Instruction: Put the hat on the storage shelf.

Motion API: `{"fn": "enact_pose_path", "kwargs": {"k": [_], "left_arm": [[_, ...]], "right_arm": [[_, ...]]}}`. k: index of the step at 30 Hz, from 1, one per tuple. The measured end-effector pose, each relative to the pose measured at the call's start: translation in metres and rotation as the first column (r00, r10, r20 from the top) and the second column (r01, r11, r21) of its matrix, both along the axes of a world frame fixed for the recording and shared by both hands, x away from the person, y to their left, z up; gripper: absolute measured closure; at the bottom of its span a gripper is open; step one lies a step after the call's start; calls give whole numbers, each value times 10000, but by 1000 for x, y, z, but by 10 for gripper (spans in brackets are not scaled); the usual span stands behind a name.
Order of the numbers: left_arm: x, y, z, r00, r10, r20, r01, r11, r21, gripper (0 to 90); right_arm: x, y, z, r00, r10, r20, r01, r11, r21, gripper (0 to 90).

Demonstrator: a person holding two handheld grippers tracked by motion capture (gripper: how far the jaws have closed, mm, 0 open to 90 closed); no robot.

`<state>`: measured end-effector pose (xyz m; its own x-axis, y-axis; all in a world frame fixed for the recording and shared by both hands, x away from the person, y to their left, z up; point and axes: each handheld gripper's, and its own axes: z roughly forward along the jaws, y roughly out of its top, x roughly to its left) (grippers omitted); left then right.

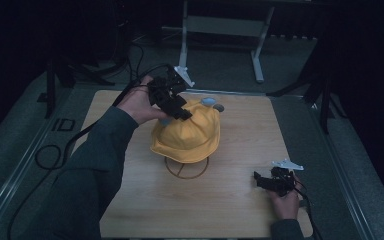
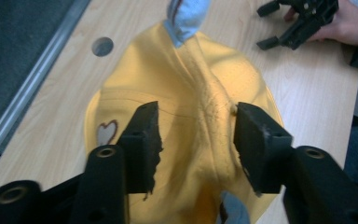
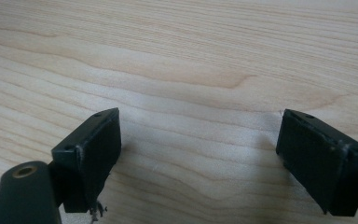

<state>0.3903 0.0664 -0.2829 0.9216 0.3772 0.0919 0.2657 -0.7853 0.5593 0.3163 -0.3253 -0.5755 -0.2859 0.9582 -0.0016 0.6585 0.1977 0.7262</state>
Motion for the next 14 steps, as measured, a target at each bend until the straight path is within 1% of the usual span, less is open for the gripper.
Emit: {"fn": "enact_pose_path", "kwargs": {"k": [2, 4, 5, 7, 9, 10, 11, 14], "left_arm": [[0, 4, 3, 9998, 150, 112, -148, 9998, -137, 461], [-1, 8, 5, 9995, 312, 110, -308, 9989, -350, 443], [-1, 9, 6, 9991, 415, 105, -411, 9984, -392, 413], [-2, 11, 7, 9980, 593, 226, -585, 9978, -323, 393], [-3, 14, 8, 9974, 629, 347, -620, 9977, -287, 376], [-3, 14, 8, 9974, 629, 347, -620, 9977, -287, 374], [-4, 17, 9, 9967, 706, 392, -690, 9967, -421, 374], [-4, 25, 11, 9936, 950, 605, -914, 9941, -587, 362]], "right_arm": [[0, 0, 0, 10000, -2, -1, 2, 10000, 3, 139], [0, 0, 0, 10000, 1, 1, -1, 10000, -2, 139], [0, 0, 0, 10000, 2, 1, -2, 10000, -3, 139], [0, 0, 0, 10000, 0, 1, 0, 10000, -1, 139], [0, 0, 0, 10000, 2, 5, -2, 10000, -4, 139], [0, 0, 0, 10000, 2, 5, -2, 10000, -4, 139], [0, 0, 0, 10000, 2, 1, -2, 10000, -1, 139], [0, 0, 0, 10000, -7, -17, 7, 10000, 18, 139]]}}
